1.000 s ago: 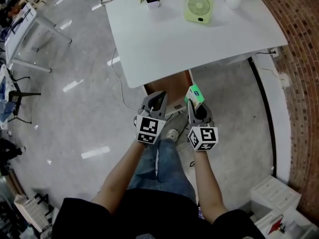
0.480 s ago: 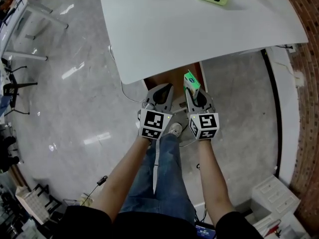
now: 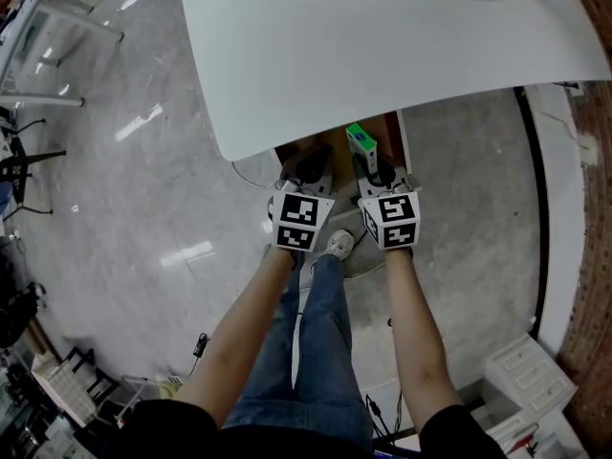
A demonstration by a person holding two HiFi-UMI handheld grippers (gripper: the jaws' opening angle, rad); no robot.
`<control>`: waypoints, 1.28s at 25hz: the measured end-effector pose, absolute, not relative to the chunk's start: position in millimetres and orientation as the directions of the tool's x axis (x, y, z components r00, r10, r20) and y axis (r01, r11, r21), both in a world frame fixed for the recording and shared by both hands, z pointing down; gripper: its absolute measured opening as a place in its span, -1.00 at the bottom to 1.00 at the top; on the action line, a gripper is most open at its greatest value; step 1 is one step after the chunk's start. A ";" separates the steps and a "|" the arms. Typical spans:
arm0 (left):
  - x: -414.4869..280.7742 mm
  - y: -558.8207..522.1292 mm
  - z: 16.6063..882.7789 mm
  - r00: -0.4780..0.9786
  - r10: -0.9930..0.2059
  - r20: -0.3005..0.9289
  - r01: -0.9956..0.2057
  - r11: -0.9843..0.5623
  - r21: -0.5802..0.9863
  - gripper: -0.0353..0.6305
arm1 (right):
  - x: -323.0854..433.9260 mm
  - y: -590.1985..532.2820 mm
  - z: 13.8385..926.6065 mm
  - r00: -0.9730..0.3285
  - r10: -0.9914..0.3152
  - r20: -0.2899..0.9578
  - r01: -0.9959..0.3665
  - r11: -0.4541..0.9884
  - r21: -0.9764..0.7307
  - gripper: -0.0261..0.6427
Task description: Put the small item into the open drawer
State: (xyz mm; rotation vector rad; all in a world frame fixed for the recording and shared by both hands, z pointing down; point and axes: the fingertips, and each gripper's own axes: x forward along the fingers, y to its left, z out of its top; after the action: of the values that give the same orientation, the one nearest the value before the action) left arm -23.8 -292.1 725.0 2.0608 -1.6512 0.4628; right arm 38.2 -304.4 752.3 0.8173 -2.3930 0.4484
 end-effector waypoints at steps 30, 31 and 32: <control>-35.2 -287.1 773.0 0.187 -0.774 0.605 -0.977 -0.083 0.196 -0.82 | 9.6 -287.6 840.3 -0.531 -0.087 0.843 -0.362 0.923 -0.133 -0.67; -34.7 -288.1 772.2 0.189 -0.774 0.604 -0.977 -0.086 0.195 -0.82 | 10.3 -287.2 839.6 -0.531 -0.081 0.843 -0.367 0.919 -0.143 -0.67; -34.6 -288.8 771.8 0.189 -0.774 0.604 -0.977 -0.088 0.193 -0.82 | 10.7 -286.6 838.4 -0.534 -0.076 0.842 -0.374 0.915 -0.154 -0.67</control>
State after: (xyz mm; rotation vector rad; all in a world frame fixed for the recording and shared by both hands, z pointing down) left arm -34.6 -288.8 771.8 1.9138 -1.6347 0.4742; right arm 10.7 -286.6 838.4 0.3208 -2.1150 0.3931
